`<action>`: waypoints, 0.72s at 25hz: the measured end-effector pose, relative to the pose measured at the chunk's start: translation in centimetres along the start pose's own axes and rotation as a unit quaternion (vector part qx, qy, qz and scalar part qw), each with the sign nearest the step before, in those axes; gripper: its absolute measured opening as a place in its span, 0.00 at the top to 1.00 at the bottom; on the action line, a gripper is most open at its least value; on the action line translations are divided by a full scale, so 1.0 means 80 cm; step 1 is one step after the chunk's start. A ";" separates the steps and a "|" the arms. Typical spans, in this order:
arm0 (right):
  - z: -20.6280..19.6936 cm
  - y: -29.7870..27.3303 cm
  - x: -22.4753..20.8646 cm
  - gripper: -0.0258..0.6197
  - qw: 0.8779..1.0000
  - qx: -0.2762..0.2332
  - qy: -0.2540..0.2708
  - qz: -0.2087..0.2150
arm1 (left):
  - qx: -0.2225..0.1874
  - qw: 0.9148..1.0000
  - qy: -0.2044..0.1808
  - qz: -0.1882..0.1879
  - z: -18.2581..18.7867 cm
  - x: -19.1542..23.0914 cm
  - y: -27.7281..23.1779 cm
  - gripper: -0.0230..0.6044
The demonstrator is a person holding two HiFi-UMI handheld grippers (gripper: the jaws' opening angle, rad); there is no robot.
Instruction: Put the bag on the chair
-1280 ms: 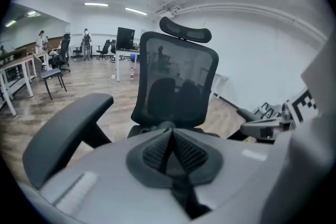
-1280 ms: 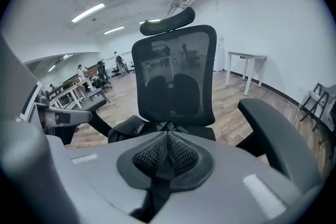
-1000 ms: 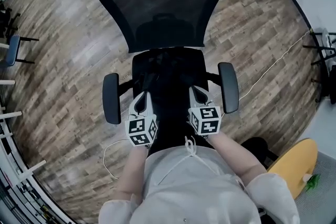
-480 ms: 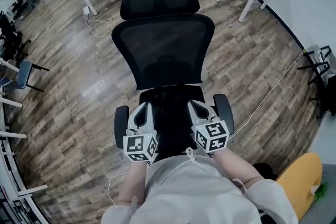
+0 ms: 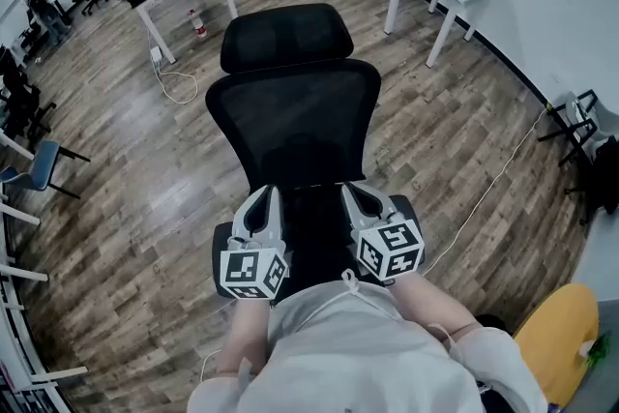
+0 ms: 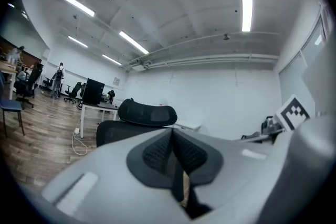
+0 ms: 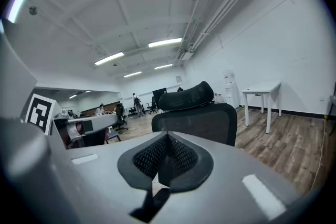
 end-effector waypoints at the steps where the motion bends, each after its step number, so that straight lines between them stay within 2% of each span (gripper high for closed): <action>1: 0.004 0.000 0.000 0.96 1.000 -0.003 0.003 0.000 | -0.004 1.000 -0.002 0.001 0.005 0.001 -0.002 0.96; 9: 0.008 -0.022 0.000 0.96 1.000 0.007 -0.025 0.003 | -0.002 1.000 0.003 0.002 0.012 0.016 -0.014 0.95; 18: 0.012 -0.056 0.011 0.96 1.000 0.013 0.001 -0.003 | 0.006 1.000 0.024 0.011 0.007 0.053 -0.027 0.96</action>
Point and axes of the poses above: the fingertips, and each gripper's own axes: y backward along the fingers, x to its left, z out of its top, the point moved 1 cm from there along y, backward along the fingers, and after that the axes turned 4 degrees about -y, right-handed, at the moved point
